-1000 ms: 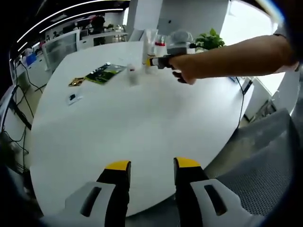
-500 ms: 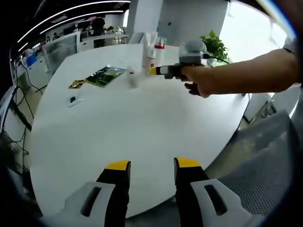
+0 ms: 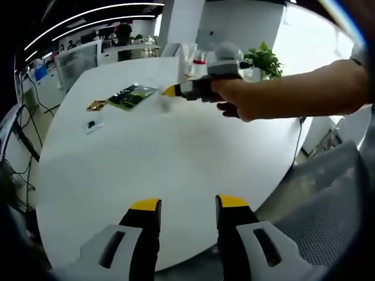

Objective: Arrange the skincare products in the storage area until every visible bottle or jar stands upright without overlapping.

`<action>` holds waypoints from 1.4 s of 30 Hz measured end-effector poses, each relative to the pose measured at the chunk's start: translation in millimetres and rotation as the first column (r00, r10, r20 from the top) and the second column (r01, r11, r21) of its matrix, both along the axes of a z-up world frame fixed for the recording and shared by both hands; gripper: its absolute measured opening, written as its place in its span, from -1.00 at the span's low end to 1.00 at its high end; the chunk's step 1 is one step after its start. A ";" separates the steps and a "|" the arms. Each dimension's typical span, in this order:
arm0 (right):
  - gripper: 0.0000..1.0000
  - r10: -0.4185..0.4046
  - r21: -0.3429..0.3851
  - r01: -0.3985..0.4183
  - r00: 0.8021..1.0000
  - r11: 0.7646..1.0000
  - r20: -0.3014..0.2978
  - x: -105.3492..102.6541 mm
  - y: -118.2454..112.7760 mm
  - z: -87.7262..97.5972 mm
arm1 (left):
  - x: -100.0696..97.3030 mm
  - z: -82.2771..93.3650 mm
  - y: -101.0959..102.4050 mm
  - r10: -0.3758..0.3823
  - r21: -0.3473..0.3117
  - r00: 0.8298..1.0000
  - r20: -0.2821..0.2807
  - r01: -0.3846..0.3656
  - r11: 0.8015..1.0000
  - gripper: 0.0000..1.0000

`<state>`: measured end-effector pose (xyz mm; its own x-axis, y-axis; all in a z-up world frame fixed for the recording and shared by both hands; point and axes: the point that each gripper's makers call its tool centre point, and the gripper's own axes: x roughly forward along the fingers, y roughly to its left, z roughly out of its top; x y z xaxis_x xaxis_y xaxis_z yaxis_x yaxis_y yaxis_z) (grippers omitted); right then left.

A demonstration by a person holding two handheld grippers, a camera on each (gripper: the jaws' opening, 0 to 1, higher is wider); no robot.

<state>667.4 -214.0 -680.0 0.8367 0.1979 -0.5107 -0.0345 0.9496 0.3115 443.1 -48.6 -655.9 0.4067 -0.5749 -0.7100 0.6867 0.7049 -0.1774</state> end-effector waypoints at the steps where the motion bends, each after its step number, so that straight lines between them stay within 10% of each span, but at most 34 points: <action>1: -0.17 0.014 -0.016 -0.014 1.000 1.000 -0.003 4.6 1.6 -1.6 | 0.1 0.0 0.1 0.001 -0.001 1.000 0.000 -0.001 1.000 -0.30; 25: -0.40 0.092 -0.166 -0.110 0.990 0.980 -0.111 36.2 4.7 -32.5 | -1.4 -4.0 -0.1 0.000 -0.002 1.000 -0.023 0.000 1.000 -0.30; 42: -0.71 0.107 -0.111 -0.127 0.979 0.986 -0.171 16.0 -4.9 -32.6 | -1.7 -0.7 -3.0 -0.005 -0.016 1.000 -0.013 0.005 1.000 -0.31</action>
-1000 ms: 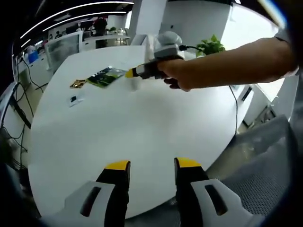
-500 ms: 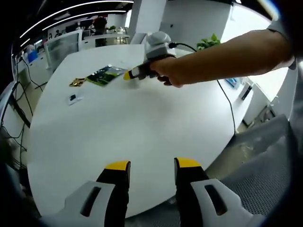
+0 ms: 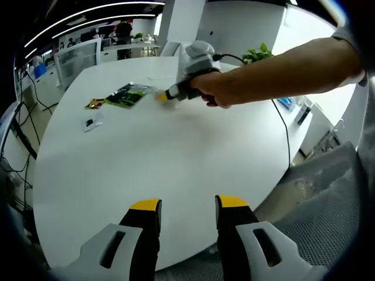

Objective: Arrange the skincare products in the storage area until every visible bottle or jar stands upright without overlapping.

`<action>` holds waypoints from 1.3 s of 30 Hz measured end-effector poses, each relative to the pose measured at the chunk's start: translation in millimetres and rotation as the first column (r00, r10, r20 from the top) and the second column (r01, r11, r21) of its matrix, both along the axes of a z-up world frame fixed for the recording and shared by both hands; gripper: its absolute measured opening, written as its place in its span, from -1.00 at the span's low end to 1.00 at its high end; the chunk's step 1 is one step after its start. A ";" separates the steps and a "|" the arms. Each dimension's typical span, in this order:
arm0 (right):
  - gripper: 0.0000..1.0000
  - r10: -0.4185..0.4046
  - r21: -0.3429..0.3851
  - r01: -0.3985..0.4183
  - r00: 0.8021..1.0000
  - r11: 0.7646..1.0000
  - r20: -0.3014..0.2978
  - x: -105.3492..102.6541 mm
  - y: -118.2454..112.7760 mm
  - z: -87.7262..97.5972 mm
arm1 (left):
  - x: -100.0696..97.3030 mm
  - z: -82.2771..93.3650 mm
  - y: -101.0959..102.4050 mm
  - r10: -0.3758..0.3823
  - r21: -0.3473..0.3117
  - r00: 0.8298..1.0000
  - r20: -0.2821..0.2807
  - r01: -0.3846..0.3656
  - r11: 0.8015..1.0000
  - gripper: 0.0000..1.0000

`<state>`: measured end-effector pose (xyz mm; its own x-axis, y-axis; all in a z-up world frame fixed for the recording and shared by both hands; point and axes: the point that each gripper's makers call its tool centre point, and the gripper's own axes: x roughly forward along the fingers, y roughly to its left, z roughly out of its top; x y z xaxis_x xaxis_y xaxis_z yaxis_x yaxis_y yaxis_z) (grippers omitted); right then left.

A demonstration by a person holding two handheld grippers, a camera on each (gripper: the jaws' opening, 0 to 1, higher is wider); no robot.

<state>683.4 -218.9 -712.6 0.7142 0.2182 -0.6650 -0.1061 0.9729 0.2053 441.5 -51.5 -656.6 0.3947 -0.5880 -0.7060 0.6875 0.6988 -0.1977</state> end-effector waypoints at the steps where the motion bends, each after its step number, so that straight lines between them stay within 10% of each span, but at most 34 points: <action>1: -0.72 0.004 0.000 -0.004 1.000 1.000 0.004 -1.8 0.1 1.5 | 0.3 0.7 -0.4 0.002 -0.005 1.000 0.001 -0.002 1.000 -0.31; 16: -0.72 -0.031 0.178 0.014 0.996 0.984 0.088 -74.2 4.3 60.6 | 8.1 30.1 0.3 0.073 -0.123 0.997 0.027 -0.069 0.990 -0.35; 33: -0.73 0.021 0.189 -0.069 0.969 0.980 0.247 -161.2 22.9 137.8 | -9.3 88.1 -6.5 0.139 -0.286 0.986 0.096 -0.106 0.952 -0.33; 39: -0.72 0.038 0.199 -0.102 0.952 0.975 0.303 -191.9 31.3 159.0 | -15.3 110.0 -17.3 0.144 -0.402 0.986 0.079 -0.101 0.910 -0.27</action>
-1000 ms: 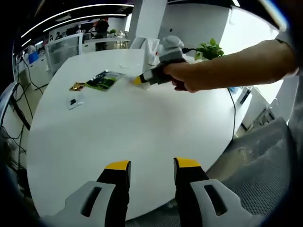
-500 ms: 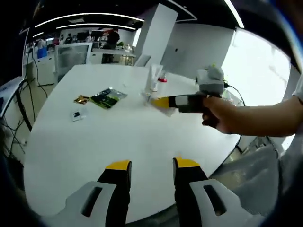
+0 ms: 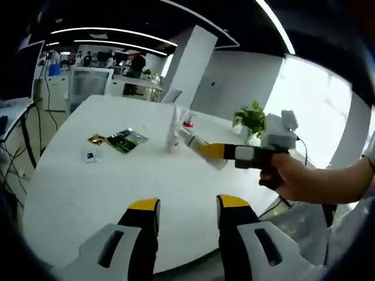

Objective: Arrange the skincare products in the storage area until every visible bottle or jar stands upright without overlapping.

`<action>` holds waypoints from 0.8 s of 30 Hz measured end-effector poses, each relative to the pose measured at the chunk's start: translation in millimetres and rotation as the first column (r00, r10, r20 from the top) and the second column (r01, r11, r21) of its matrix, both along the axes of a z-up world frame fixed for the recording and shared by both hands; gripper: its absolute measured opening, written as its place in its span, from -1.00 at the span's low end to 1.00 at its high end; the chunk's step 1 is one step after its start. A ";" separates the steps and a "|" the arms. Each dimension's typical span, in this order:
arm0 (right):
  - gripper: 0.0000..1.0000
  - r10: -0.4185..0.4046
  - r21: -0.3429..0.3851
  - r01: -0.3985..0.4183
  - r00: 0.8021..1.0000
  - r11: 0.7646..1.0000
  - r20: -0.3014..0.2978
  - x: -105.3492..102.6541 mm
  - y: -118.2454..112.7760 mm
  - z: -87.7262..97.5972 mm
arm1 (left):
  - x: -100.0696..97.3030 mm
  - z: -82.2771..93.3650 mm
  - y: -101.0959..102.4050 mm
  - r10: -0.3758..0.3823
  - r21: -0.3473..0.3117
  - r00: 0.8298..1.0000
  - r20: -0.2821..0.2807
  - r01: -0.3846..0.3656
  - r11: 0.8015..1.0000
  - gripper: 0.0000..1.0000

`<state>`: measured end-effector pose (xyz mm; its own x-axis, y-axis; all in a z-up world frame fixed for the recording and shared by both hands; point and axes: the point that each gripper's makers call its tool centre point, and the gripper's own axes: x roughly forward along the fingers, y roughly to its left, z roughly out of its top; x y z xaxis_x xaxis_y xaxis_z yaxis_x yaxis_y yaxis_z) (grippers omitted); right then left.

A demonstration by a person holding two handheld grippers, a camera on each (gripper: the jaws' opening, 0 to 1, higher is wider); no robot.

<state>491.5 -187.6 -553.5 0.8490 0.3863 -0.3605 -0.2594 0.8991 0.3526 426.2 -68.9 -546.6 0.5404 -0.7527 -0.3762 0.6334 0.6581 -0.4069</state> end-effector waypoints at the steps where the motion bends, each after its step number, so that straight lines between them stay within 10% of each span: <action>1: -0.72 0.004 -0.003 -0.004 1.000 1.000 0.015 -7.4 1.8 3.7 | -4.2 3.1 -2.9 -0.015 -0.030 1.000 -0.011 0.015 0.999 -0.27; 10: -0.72 0.087 -0.047 -0.081 0.987 0.996 0.136 -56.6 22.6 33.6 | -11.1 34.2 -17.2 0.030 -0.337 0.988 -0.152 -0.080 0.938 -0.12; 17: -0.74 0.192 -0.141 -0.163 0.957 0.976 0.216 -87.5 45.2 44.8 | -19.2 33.0 -20.3 -0.025 -0.367 0.988 -0.154 -0.034 0.930 -0.11; 18: -1.00 0.200 -0.147 -0.170 0.955 0.974 0.219 -89.4 47.8 44.4 | -18.7 33.4 -20.2 -0.031 -0.377 0.987 -0.161 -0.032 0.926 -0.11; 19: -1.00 0.304 -0.189 -0.263 0.921 0.946 0.242 -99.8 61.8 45.7 | -17.4 34.2 -20.2 -0.033 -0.400 0.984 -0.177 -0.041 0.915 -0.11; 20: -1.00 0.203 -0.152 -0.168 0.945 0.974 0.256 -92.2 56.4 46.1 | -17.1 33.2 -20.5 -0.035 -0.416 0.978 -0.204 -0.054 0.908 -0.11; 24: -1.00 0.249 -0.235 -0.212 0.959 0.949 0.139 -89.5 53.6 14.2 | -20.8 25.1 -23.6 -0.043 -0.377 0.974 -0.223 -0.045 0.925 -0.19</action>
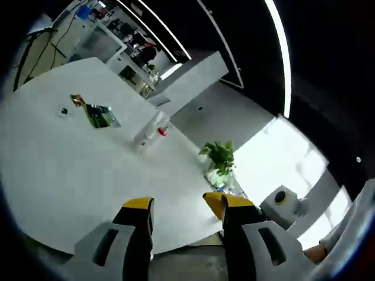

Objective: Arrange the skincare products in the storage area until every visible bottle or jar stands upright without overlapping.

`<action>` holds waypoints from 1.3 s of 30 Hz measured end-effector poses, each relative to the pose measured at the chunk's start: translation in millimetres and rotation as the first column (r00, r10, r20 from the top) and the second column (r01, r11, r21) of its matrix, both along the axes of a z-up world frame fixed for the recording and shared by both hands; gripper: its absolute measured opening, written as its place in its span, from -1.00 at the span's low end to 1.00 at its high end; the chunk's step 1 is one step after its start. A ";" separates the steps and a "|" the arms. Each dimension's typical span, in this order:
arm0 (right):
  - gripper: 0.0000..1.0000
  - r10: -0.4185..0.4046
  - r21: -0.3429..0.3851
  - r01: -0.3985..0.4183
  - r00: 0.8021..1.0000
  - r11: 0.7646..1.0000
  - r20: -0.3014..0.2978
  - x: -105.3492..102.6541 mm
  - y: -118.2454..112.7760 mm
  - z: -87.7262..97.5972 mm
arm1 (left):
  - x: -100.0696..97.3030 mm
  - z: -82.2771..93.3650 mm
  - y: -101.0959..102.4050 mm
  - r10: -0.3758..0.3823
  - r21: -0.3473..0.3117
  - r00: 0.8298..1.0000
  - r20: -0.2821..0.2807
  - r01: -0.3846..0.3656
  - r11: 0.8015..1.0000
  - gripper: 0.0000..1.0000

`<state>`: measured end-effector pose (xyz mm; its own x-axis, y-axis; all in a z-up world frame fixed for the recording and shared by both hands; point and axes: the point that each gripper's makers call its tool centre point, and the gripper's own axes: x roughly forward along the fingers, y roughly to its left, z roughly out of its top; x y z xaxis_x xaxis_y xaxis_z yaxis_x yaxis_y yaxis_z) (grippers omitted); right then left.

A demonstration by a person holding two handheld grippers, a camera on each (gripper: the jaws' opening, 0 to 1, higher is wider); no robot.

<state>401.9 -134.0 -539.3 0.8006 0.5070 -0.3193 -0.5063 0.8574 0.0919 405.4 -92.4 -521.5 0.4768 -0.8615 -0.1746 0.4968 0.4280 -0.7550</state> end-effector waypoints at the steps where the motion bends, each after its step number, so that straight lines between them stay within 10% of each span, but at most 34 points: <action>1: -1.00 -0.056 0.005 0.056 0.998 0.998 -0.043 5.3 -15.6 -10.6 | -1.3 0.5 -0.5 -0.016 0.026 0.999 0.029 0.015 1.000 -0.21; 7: -1.00 -0.135 0.082 0.143 0.985 0.986 -0.105 8.9 -58.9 -11.4 | 1.8 3.6 5.6 0.024 0.035 0.998 0.061 -0.026 0.999 -0.31; 23: -1.00 -0.047 0.087 0.063 0.983 0.994 -0.180 1.0 -36.2 -28.0 | 5.5 -13.1 8.4 0.040 0.148 0.998 0.056 -0.047 0.988 -0.35; 39: -1.00 0.026 -0.090 -0.055 0.956 0.994 -0.293 -13.6 -18.4 -66.7 | -0.2 -0.4 8.6 -0.010 0.106 0.997 0.077 0.002 0.994 -0.37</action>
